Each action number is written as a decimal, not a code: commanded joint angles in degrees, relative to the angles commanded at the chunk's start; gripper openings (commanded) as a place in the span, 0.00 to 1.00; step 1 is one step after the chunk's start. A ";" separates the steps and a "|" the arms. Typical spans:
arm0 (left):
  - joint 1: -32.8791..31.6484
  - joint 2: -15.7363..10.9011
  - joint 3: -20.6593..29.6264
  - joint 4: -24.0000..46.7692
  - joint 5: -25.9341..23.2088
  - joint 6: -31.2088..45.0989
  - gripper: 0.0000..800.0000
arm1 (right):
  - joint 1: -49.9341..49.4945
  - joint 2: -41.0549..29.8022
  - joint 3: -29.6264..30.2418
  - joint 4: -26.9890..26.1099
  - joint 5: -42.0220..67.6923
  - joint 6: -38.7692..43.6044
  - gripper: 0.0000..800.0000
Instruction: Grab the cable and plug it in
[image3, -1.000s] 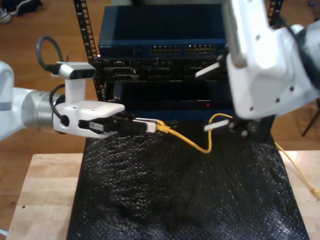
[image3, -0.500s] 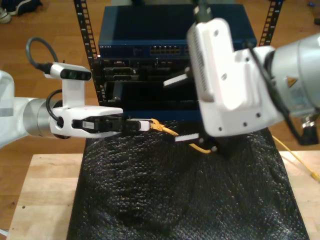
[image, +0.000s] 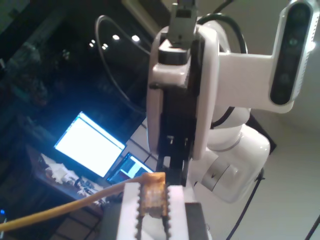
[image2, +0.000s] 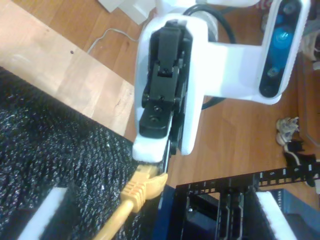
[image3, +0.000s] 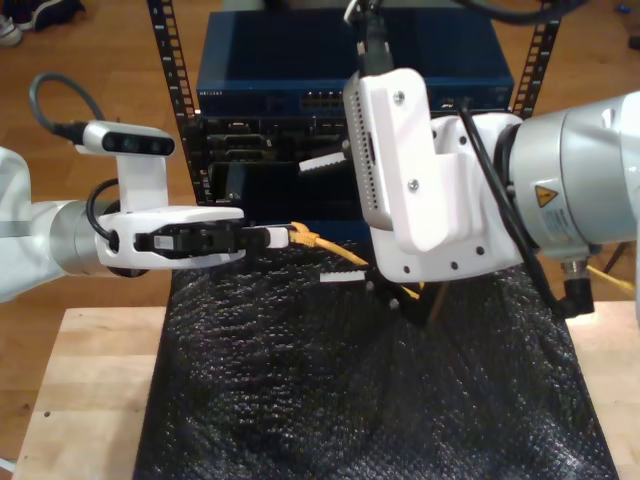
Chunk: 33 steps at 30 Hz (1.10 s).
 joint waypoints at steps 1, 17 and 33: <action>0.00 0.00 0.00 -0.09 0.09 -0.09 0.01 | 0.00 0.09 0.00 0.00 -0.09 0.00 0.93; -0.09 1.76 0.18 -0.18 2.64 -1.76 0.01 | 1.93 0.09 0.70 0.09 -1.76 0.09 0.64; -0.09 2.02 0.18 -0.88 3.96 -1.76 0.02 | 1.93 -0.97 1.41 0.09 -3.25 0.18 0.44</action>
